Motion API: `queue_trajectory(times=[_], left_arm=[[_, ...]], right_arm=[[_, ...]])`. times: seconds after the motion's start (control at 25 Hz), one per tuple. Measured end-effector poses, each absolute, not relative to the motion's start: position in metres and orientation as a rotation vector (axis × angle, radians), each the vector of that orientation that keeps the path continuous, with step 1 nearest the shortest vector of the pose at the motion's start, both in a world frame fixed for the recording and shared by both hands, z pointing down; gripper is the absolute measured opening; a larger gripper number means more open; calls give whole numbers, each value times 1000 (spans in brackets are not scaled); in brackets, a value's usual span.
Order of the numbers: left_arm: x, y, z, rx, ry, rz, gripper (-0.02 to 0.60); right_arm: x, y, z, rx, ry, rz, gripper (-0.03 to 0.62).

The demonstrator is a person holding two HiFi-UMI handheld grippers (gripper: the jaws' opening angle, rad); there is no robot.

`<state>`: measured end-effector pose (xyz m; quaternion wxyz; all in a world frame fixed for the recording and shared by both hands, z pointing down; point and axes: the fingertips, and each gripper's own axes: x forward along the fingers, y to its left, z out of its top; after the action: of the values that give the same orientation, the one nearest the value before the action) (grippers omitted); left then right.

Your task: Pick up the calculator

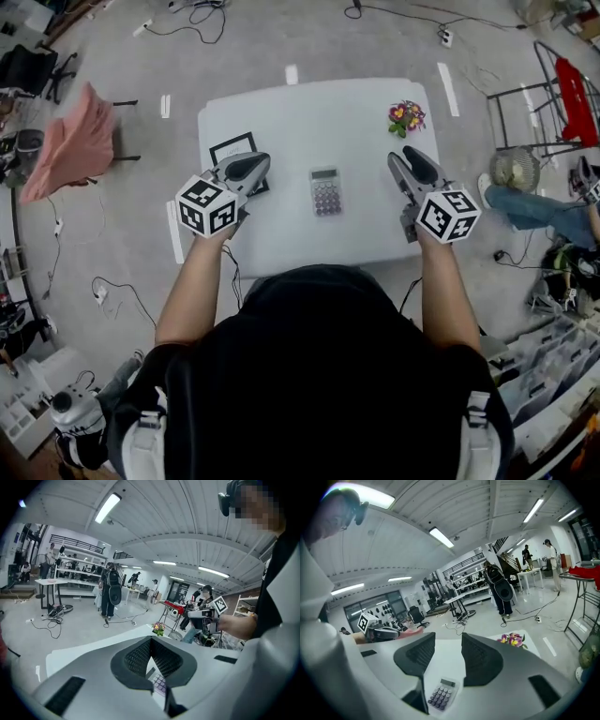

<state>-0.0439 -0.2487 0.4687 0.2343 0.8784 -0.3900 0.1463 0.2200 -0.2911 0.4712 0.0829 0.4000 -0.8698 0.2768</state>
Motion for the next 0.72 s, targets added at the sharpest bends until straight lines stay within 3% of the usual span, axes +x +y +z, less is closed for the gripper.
queue_trajectory(times=[0.72], left_arm=[[-75, -244, 547, 2214, -1219, 459, 17]], right_arm=[[169, -322, 594, 729, -2483, 1128, 215]])
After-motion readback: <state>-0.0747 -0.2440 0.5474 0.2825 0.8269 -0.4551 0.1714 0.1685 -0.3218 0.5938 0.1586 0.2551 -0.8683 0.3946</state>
